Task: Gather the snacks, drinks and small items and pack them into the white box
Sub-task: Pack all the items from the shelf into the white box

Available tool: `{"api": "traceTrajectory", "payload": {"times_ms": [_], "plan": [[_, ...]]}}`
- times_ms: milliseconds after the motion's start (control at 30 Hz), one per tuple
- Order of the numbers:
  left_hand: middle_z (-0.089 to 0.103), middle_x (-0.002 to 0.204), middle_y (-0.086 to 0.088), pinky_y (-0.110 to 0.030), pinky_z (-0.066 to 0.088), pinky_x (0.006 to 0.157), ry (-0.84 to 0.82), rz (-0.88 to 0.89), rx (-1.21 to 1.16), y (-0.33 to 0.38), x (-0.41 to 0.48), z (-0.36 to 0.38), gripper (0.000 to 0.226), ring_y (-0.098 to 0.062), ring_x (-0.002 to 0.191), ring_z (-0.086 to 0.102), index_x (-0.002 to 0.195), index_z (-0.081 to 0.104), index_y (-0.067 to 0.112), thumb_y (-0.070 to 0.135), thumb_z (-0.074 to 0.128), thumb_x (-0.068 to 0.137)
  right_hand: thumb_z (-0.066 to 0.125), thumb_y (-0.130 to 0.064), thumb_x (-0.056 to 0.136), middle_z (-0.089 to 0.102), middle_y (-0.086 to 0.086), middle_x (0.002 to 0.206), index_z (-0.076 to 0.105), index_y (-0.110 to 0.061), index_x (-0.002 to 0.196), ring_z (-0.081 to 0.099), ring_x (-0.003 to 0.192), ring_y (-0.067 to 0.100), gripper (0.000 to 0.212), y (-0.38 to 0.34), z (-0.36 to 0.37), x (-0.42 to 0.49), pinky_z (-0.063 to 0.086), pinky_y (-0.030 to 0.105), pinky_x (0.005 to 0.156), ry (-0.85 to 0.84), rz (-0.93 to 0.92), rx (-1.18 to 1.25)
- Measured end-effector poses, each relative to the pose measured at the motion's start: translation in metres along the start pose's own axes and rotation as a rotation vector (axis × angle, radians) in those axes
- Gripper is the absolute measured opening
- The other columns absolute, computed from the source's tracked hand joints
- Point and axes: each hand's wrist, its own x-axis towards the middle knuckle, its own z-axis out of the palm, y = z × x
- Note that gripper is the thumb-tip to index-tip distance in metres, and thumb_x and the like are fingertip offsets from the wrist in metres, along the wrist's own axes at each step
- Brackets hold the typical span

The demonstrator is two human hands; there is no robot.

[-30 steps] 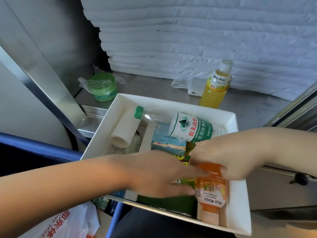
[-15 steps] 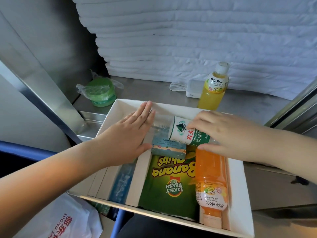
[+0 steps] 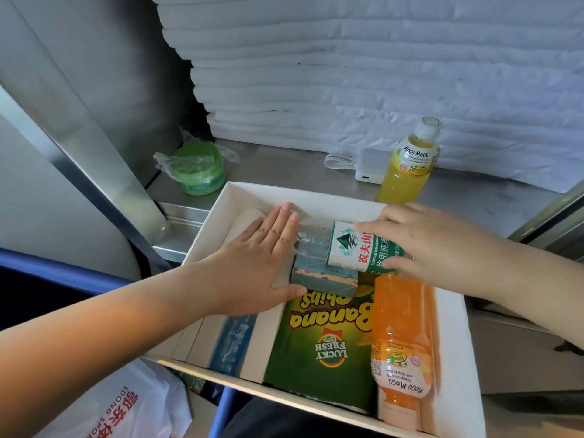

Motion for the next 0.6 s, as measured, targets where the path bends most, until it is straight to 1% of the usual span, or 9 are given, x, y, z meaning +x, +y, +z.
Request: {"api": "traceTrajectory", "payload": {"times_ms": [100, 200, 267, 333, 400, 467, 533, 600], "plan": [[-0.040, 0.146, -0.010, -0.035, -0.016, 0.114, 0.007, 0.006, 0.046, -0.002, 0.001, 0.000, 0.091, -0.020, 0.135, -0.035, 0.136, -0.038, 0.009, 0.071, 0.005, 0.084, 0.056, -0.044, 0.087, 0.041, -0.016, 0.120, 0.023, -0.041, 0.142, 0.038, 0.104, 0.005, 0.064, 0.000, -0.004, 0.000, 0.047, 0.028, 0.080, -0.008, 0.010, 0.030], [-0.036, 0.149, -0.007, -0.037, -0.014, 0.114, 0.067, 0.006, 0.058, -0.006, -0.002, 0.000, 0.086, -0.019, 0.137, -0.032, 0.138, -0.036, 0.012, 0.069, 0.000, 0.085, 0.056, -0.047, 0.087, 0.043, -0.018, 0.122, 0.029, -0.040, 0.139, 0.041, 0.105, 0.003, 0.060, -0.002, -0.010, -0.001, 0.047, 0.028, 0.081, -0.007, 0.012, 0.069], [-0.035, 0.150, -0.003, -0.035, -0.015, 0.112, 0.111, 0.005, 0.044, -0.009, -0.006, -0.004, 0.083, -0.016, 0.135, -0.035, 0.138, -0.037, 0.016, 0.068, -0.003, 0.084, 0.052, -0.049, 0.087, 0.045, -0.020, 0.121, 0.035, -0.040, 0.136, 0.045, 0.104, 0.001, 0.053, -0.003, -0.016, -0.003, 0.047, 0.027, 0.080, 0.008, 0.031, 0.122], [-0.035, 0.150, 0.001, -0.033, -0.017, 0.110, 0.146, 0.008, 0.022, -0.012, -0.008, -0.011, 0.080, -0.013, 0.133, -0.036, 0.137, -0.039, 0.020, 0.068, -0.005, 0.082, 0.044, -0.053, 0.086, 0.047, -0.021, 0.120, 0.041, -0.039, 0.133, 0.048, 0.101, 0.000, 0.050, -0.003, -0.022, -0.005, 0.045, 0.023, 0.076, 0.042, 0.059, 0.135], [-0.032, 0.150, 0.004, -0.030, -0.018, 0.109, 0.192, 0.030, -0.003, -0.014, -0.007, -0.021, 0.078, -0.010, 0.135, -0.033, 0.140, -0.033, 0.024, 0.068, -0.005, 0.083, 0.039, -0.052, 0.084, 0.050, -0.021, 0.116, 0.048, -0.036, 0.129, 0.053, 0.100, 0.002, 0.048, -0.002, -0.029, -0.006, 0.044, 0.024, 0.073, 0.147, 0.077, 0.151], [-0.025, 0.151, 0.008, -0.026, -0.019, 0.108, 0.270, 0.055, -0.037, -0.014, -0.001, -0.034, 0.072, -0.007, 0.137, -0.028, 0.144, -0.023, 0.027, 0.066, -0.004, 0.086, 0.044, -0.046, 0.086, 0.053, -0.016, 0.114, 0.053, -0.030, 0.125, 0.055, 0.101, 0.008, 0.043, 0.002, -0.034, -0.004, 0.044, 0.027, 0.074, 0.314, 0.079, 0.148], [-0.013, 0.155, 0.009, -0.023, -0.012, 0.111, 0.359, 0.074, -0.101, -0.014, 0.010, -0.047, 0.067, -0.005, 0.140, -0.016, 0.148, -0.007, 0.027, 0.060, 0.006, 0.092, 0.052, -0.037, 0.086, 0.054, -0.002, 0.121, 0.054, -0.020, 0.125, 0.052, 0.109, 0.019, 0.043, 0.010, -0.035, 0.003, 0.044, 0.032, 0.082, 0.477, 0.108, 0.105], [0.004, 0.157, 0.008, -0.023, 0.000, 0.112, 0.424, 0.085, -0.206, -0.011, 0.028, -0.059, 0.059, -0.007, 0.143, 0.003, 0.150, 0.010, 0.027, 0.048, 0.023, 0.097, 0.061, -0.028, 0.083, 0.046, 0.012, 0.133, 0.048, -0.010, 0.131, 0.043, 0.121, 0.031, 0.052, 0.019, -0.032, 0.014, 0.044, 0.044, 0.092, 0.559, 0.204, 0.014]]}}
